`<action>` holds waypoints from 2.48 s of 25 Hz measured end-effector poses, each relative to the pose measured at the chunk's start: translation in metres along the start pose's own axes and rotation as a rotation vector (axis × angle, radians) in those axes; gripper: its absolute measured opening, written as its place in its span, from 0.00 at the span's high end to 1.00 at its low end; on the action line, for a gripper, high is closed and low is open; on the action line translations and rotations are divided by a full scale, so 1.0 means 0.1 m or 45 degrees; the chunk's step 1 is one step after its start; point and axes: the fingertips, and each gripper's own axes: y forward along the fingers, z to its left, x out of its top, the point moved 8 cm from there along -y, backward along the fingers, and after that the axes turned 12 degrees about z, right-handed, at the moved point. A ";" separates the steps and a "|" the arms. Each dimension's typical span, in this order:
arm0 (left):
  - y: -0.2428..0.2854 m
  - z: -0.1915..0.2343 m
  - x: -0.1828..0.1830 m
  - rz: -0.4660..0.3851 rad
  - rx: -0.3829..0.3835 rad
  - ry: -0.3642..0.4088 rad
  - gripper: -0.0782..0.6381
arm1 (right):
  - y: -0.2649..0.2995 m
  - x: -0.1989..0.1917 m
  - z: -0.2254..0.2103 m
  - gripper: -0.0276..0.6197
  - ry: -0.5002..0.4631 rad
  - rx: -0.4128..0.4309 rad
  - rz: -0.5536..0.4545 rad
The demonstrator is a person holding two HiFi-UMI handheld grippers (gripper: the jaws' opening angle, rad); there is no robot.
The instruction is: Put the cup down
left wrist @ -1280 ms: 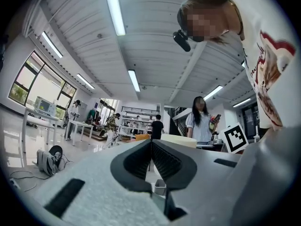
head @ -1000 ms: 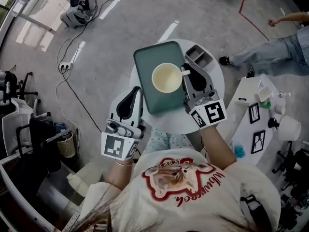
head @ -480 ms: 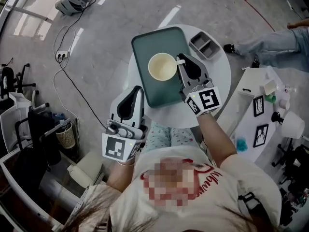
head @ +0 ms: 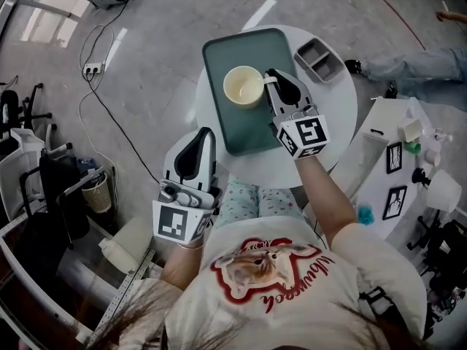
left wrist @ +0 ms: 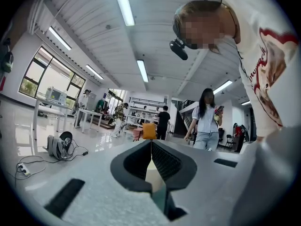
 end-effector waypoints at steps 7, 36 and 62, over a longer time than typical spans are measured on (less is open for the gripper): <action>-0.04 0.01 -0.06 0.014 0.019 -0.021 0.87 | 0.13 -0.12 -0.02 0.88 -0.022 -0.007 0.041; -0.10 0.03 -0.10 0.022 0.038 -0.006 0.87 | 0.13 -0.43 0.01 0.88 -0.034 -0.012 0.167; -0.15 -0.07 0.03 -0.001 0.018 0.022 0.87 | 0.01 -0.52 0.04 0.87 0.049 -0.069 0.338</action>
